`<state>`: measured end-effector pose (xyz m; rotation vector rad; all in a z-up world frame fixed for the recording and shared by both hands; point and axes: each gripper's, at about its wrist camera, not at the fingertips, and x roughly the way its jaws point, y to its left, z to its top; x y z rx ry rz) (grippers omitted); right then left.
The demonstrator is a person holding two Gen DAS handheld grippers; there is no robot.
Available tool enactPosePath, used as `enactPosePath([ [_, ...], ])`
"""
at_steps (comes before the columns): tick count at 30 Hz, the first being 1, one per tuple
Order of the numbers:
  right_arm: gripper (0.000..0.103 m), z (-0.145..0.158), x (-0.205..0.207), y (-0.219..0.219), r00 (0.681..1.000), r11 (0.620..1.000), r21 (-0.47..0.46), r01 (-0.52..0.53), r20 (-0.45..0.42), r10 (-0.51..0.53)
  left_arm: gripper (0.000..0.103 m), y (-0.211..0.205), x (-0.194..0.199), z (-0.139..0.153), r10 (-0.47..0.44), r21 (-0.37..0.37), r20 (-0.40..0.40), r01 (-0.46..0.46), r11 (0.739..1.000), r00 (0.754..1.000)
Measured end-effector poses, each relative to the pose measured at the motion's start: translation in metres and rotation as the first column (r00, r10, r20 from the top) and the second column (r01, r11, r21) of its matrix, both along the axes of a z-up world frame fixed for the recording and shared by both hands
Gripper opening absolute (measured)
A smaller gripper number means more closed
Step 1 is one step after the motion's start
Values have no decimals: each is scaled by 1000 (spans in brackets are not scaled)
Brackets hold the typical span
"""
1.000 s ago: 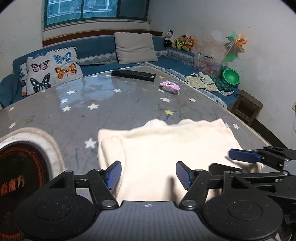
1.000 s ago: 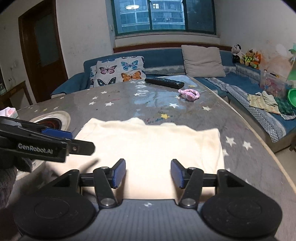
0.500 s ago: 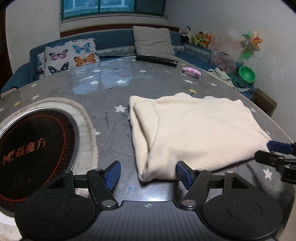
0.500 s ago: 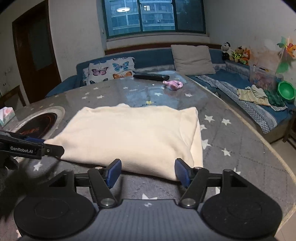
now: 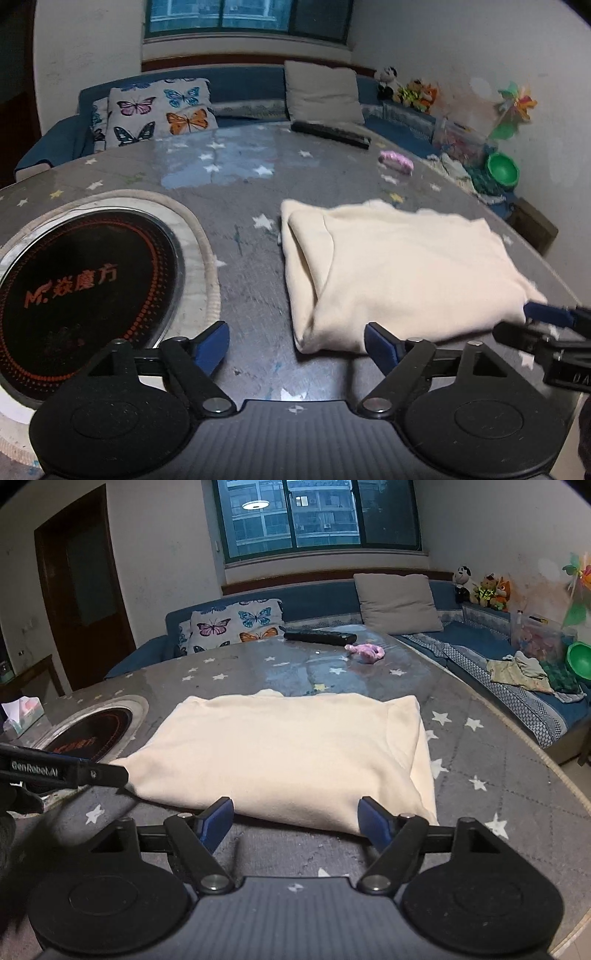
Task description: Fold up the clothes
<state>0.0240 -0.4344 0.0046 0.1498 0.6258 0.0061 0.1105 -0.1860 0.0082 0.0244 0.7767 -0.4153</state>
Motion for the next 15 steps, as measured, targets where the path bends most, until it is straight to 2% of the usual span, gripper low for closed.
enactPosePath([
  [2, 79, 2, -1, 1, 1000, 1000, 0, 0, 7, 0, 84, 2, 3, 1, 21, -4, 3, -21, 1000, 1000],
  [7, 81, -2, 3, 2, 1000, 1000, -7, 1, -11, -1, 83, 2, 12, -11, 59, 40, -38, -57, 998, 998],
  [12, 81, 3, 0, 3, 1000, 1000, -11, 5, -2, -5, 82, 2, 10, -16, 56, 57, -40, -54, 997, 998],
  [15, 87, 9, -5, 4, 1000, 1000, -16, 7, 13, -7, 81, 2, 3, -12, 43, 54, -26, -41, 998, 999],
])
